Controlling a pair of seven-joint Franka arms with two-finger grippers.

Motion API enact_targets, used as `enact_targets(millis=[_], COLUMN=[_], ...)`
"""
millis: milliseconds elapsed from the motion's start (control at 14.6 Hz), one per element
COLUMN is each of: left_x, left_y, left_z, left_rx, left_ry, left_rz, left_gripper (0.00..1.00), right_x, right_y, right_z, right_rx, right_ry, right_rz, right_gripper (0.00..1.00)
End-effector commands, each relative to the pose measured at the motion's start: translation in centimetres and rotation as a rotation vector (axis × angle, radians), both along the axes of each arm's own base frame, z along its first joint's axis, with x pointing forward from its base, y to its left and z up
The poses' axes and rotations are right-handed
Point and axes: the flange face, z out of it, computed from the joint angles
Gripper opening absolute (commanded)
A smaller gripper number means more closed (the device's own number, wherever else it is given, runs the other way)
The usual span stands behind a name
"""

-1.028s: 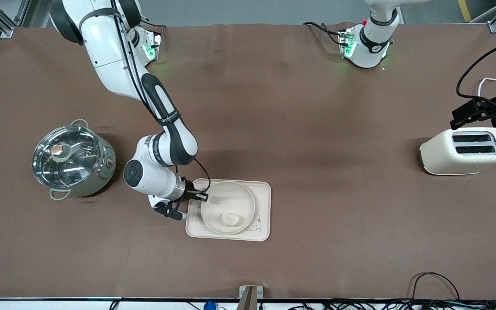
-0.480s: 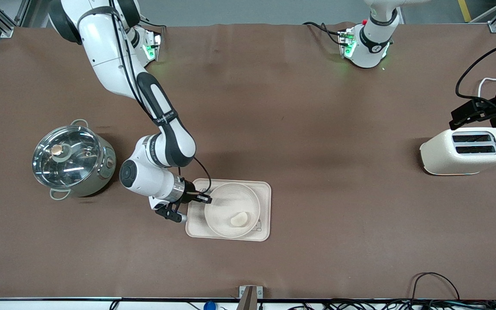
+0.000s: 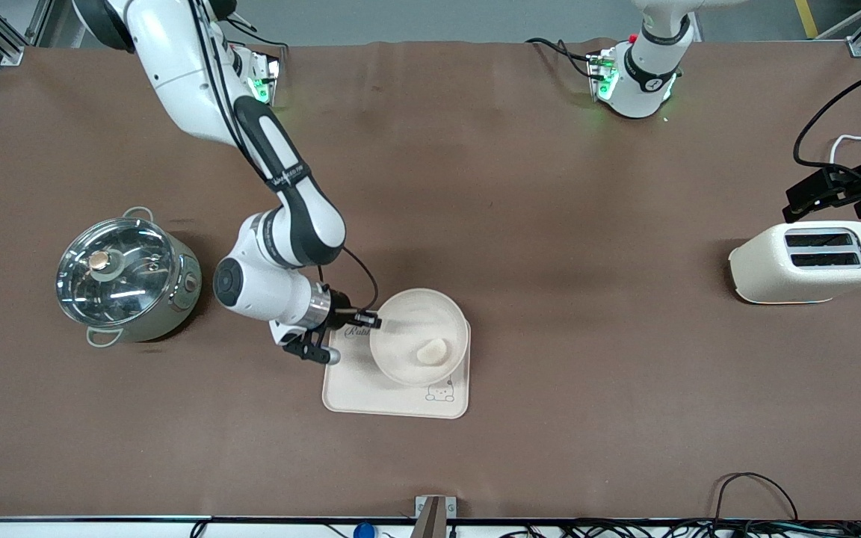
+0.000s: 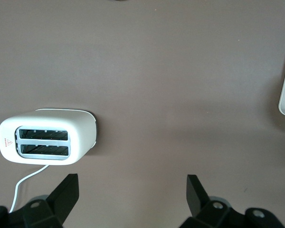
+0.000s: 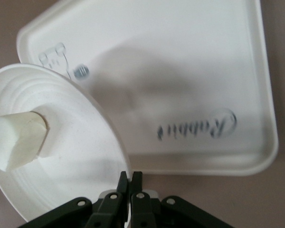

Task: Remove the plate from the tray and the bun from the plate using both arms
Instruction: 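Lift the plate with the bun off the tray with the right gripper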

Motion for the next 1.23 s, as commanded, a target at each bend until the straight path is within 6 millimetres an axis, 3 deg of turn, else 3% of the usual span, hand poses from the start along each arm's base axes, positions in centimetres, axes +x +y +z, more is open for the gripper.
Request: enact_targets(millis=[0, 206, 343, 548, 685, 1028, 1165], left_x=[-0.3, 0.1, 1.3, 2.1, 3.2, 3.5, 4.2], left_y=[0.1, -0.1, -0.2, -0.4, -0.6, -2.0, -4.2], left_z=[0.0, -0.4, -2.3, -3.5, -5.5, -6.4, -7.3], left_rx=[-0.006, -0.005, -0.01, -0.016, -0.028, -0.029, -0.04], left_ry=[0.007, 0.006, 0.025, 0.032, 0.05, 0.062, 0.045], left_rz=[-0.011, -0.002, 0.001, -0.001, -0.005, -0.025, -0.053], left_gripper=[1.0, 1.0, 1.0, 1.0, 1.0, 1.0, 1.0], right_x=[-8.0, -14.1, -15.7, -16.4, -16.8, -16.3, -15.6], right_y=[-2.6, -5.3, -6.4, -4.3, -3.0, -3.1, -2.2], right_z=[2.0, 1.5, 0.8, 0.5, -1.1, -3.5, -4.0], right_rx=[-0.005, -0.034, -0.043, -0.039, -0.047, -0.062, -0.03], right_ry=[0.037, 0.042, 0.043, -0.009, -0.025, -0.007, 0.003], right_rz=[0.058, 0.115, 0.134, 0.1, 0.057, 0.044, -0.014], right_gripper=[0.0, 0.0, 0.0, 0.0, 0.0, 0.0, 0.0])
